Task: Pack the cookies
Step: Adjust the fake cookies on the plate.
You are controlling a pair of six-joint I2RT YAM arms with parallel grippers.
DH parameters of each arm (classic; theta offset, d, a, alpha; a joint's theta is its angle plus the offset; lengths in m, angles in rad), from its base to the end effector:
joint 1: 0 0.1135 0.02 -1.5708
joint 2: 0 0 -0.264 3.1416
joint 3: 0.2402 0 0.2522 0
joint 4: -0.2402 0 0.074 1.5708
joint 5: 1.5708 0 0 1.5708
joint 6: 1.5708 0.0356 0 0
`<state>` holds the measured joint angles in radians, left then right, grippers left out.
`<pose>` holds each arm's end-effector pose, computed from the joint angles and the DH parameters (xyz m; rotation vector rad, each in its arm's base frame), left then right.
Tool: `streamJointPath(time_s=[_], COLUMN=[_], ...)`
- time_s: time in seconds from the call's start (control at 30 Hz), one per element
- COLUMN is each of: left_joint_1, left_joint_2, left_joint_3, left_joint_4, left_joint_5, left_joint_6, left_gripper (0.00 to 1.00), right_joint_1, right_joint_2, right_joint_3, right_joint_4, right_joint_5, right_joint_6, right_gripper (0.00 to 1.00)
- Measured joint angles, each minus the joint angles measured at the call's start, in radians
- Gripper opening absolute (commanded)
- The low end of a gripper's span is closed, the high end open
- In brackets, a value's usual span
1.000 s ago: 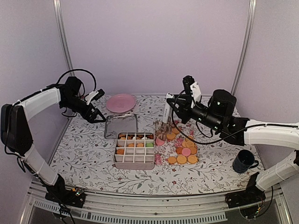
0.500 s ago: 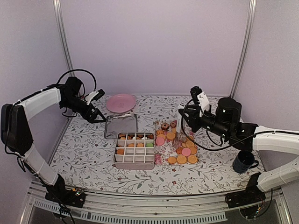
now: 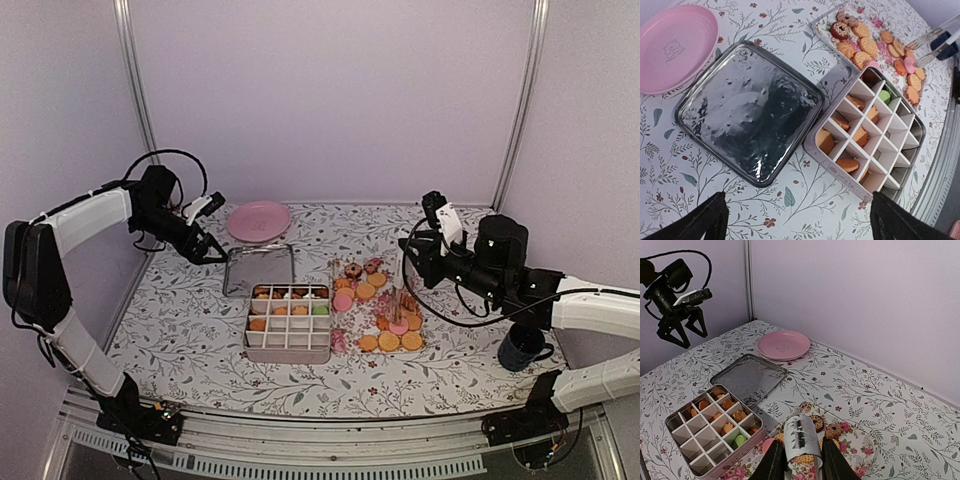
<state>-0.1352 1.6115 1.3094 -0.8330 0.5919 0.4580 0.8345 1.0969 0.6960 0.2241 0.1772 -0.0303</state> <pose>0.3205 -0.0636 0.2678 0.9074 2.3818 -0.6748 0.1764 0.1853 0.2889 -0.6186 1.6527 0.4327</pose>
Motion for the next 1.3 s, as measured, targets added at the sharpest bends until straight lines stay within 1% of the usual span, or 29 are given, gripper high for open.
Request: streamJointPath(time_s=[0.27, 0.6, 1.03, 1.17, 1.3], left_joint_1=[0.0, 0.0, 0.0, 0.0, 0.0], left_joint_2=[0.0, 0.001, 0.001, 0.003, 0.005], left_joint_3=[0.005, 0.018, 0.02, 0.02, 0.02], left_joint_4=[-0.003, -0.004, -0.004, -0.004, -0.004], left_joint_5=[-0.001, -0.001, -0.001, -0.001, -0.001], left_joint_6=[0.0, -0.003, -0.007, -0.007, -0.007], left_gripper=[0.99, 0.99, 0.99, 0.99, 0.99], right_joint_1=[-0.033, -0.037, -0.037, -0.037, -0.037], right_joint_2=[0.037, 0.029, 0.015, 0.016, 0.019], right_joint_3=[-0.011, -0.032, -0.034, -0.034, -0.034], right_joint_4=[0.002, 0.027, -0.001, -0.003, -0.002], right_joint_5=[-0.023, -0.087, -0.165, -0.165, -0.164], right_joint_6=[0.003, 0.016, 0.034, 0.034, 0.034], right_gripper=[0.23, 0.22, 0.2, 0.01, 0.0])
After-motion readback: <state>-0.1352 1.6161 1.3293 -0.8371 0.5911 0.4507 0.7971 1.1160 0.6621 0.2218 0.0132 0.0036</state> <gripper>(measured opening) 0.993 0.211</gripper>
